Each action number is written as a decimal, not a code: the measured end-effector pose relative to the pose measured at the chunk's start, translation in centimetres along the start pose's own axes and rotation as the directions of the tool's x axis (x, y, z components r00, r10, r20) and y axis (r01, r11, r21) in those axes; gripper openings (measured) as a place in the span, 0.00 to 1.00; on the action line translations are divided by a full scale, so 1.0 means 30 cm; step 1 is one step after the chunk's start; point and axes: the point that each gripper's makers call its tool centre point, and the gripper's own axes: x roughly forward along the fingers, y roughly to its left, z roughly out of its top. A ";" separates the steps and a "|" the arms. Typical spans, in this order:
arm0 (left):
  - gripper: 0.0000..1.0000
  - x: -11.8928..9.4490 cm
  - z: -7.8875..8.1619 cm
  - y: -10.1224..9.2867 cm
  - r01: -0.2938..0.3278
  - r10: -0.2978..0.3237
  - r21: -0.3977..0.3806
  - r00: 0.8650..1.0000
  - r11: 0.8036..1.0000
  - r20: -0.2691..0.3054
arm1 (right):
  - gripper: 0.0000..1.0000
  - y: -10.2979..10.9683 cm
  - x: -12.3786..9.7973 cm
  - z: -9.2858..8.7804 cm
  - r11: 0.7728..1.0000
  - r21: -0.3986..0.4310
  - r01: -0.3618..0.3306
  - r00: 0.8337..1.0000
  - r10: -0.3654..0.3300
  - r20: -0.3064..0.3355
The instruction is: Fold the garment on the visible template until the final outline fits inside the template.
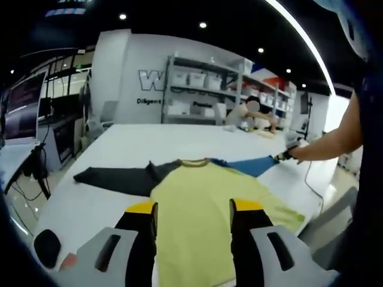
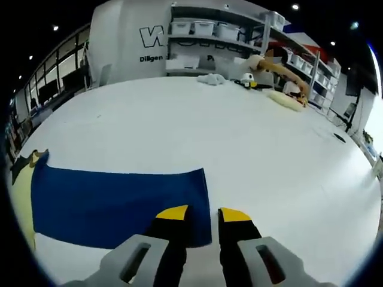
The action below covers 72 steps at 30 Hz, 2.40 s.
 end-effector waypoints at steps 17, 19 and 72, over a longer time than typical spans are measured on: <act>0.42 0.004 -0.011 -0.001 0.003 -0.003 0.004 1.000 1.000 -0.014 | 0.00 0.018 0.021 0.001 0.999 -0.042 -0.029 1.000 0.029 0.000; 0.42 0.004 -0.012 0.002 0.002 -0.002 0.004 1.000 1.000 -0.012 | 0.00 0.016 0.005 0.015 0.999 -0.037 -0.021 1.000 0.021 0.013; 0.41 -0.027 0.064 -0.064 0.115 -0.114 -0.005 0.988 0.993 0.108 | 0.00 0.003 -0.431 0.019 0.986 0.149 0.069 0.991 -0.085 0.102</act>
